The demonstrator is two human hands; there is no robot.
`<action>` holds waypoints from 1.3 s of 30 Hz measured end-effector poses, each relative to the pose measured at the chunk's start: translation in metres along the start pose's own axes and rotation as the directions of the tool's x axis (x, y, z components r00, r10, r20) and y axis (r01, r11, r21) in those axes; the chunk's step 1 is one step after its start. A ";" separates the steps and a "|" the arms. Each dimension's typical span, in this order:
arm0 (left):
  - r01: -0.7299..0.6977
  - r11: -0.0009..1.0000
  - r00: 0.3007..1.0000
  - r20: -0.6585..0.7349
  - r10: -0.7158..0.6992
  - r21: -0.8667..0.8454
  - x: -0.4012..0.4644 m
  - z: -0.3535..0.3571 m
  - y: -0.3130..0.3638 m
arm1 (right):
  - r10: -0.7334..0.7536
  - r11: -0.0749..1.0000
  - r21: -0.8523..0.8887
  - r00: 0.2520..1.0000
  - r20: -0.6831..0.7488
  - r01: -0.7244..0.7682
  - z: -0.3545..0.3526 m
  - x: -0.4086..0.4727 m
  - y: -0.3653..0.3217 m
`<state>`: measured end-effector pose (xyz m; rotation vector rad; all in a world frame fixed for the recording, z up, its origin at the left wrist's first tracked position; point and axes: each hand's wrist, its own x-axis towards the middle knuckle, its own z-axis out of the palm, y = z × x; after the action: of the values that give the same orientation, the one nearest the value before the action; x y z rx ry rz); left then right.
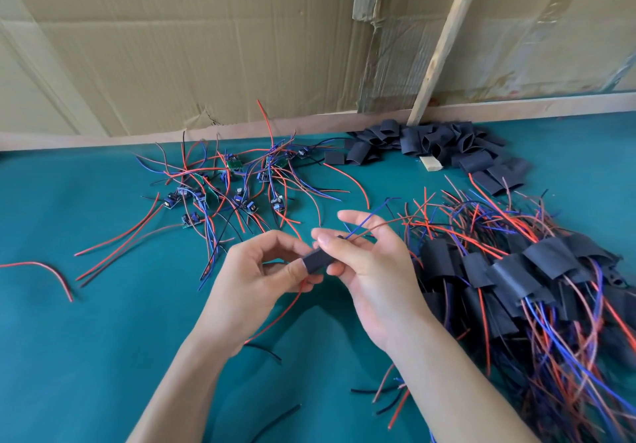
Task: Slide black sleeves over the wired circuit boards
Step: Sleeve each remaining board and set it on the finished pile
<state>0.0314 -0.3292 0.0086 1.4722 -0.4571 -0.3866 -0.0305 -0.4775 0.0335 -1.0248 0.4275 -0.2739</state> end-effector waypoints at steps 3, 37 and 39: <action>0.039 0.998 0.998 0.043 -0.037 -0.041 -0.001 0.002 0.005 | -0.017 0.995 -0.095 1.000 -0.002 0.017 0.001 -0.002 -0.008; 0.147 0.988 0.950 -0.270 -0.156 -0.052 0.009 -0.013 0.006 | -0.130 0.485 -0.779 0.914 0.384 0.396 0.042 0.049 -0.050; 0.141 0.971 0.969 -0.175 -0.176 -0.195 0.008 -0.012 0.008 | -0.021 0.519 -0.758 0.892 0.452 0.396 0.037 0.025 -0.046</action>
<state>0.0445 -0.3228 0.0170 1.3563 -0.1455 -0.3985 0.0080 -0.4825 0.0846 -2.0762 0.0187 -0.0522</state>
